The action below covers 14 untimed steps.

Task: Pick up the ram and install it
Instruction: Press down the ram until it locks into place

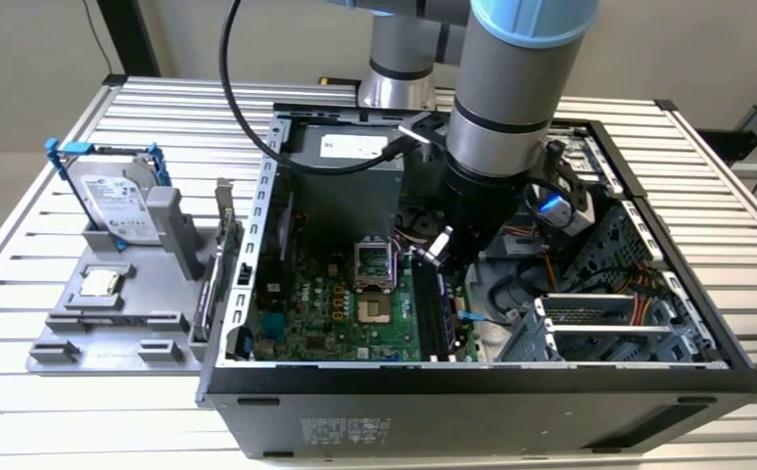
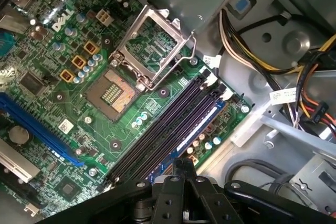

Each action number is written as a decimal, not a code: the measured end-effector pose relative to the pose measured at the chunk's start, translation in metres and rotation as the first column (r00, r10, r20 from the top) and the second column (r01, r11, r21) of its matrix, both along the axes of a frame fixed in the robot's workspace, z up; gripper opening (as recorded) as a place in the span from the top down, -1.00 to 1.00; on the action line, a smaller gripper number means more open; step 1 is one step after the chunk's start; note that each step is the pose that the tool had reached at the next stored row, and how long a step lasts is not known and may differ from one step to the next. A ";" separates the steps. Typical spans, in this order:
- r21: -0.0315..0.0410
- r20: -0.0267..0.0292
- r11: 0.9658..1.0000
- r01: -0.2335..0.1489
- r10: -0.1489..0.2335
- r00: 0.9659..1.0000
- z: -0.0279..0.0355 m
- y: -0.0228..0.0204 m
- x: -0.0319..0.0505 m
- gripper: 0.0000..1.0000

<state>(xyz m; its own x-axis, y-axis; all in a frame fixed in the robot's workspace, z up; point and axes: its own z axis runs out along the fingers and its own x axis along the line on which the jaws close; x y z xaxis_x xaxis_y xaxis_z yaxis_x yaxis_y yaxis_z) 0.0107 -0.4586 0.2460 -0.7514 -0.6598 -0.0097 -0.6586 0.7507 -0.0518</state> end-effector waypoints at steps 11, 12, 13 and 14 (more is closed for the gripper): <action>0.000 0.000 0.998 -0.063 0.063 0.998 -0.0001 0.0004 -0.0006 1.00; 0.000 0.000 0.997 -0.071 0.071 0.997 -0.0001 0.0004 -0.0007 1.00; 0.000 0.000 0.997 -0.079 0.079 0.997 -0.0002 0.0003 -0.0008 1.00; 0.000 0.000 0.996 -0.087 0.087 0.996 -0.0004 0.0003 -0.0010 1.00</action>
